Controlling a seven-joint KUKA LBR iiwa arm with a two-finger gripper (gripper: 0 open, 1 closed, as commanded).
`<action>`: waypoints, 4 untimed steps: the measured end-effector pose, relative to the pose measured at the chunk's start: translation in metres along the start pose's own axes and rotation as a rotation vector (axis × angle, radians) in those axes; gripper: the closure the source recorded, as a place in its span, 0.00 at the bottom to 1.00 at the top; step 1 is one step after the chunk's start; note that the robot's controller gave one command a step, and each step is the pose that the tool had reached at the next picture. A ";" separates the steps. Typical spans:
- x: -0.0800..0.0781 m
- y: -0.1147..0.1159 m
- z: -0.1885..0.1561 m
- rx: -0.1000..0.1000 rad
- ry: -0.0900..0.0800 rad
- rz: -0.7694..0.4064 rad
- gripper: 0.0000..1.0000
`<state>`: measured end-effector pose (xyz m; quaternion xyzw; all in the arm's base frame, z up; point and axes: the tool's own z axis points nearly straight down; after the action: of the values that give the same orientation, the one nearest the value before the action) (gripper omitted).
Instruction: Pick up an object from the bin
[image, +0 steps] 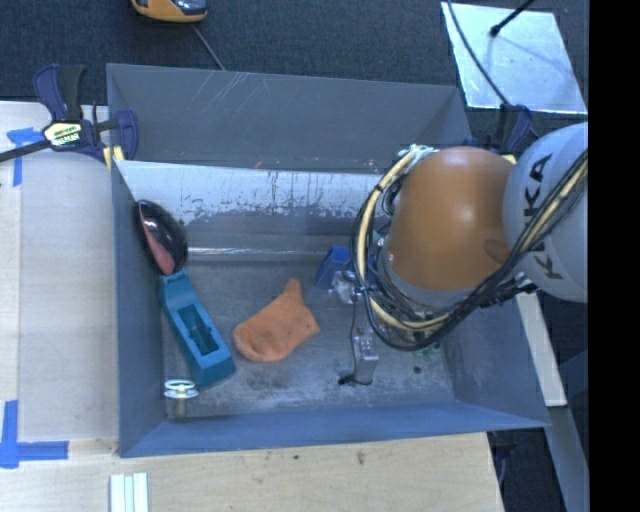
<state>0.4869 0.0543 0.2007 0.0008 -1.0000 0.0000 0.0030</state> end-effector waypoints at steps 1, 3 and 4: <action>-0.002 0.000 -0.004 -0.001 -0.009 0.002 0.00; -0.061 0.060 0.096 -0.001 -0.006 -0.087 0.00; -0.069 0.053 0.116 0.000 -0.007 -0.210 1.00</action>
Offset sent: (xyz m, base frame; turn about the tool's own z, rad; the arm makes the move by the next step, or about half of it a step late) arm 0.0534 0.0523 -0.0720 -0.0681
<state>0.5551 0.1078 0.0847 0.1056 -0.9944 -0.0002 -0.0005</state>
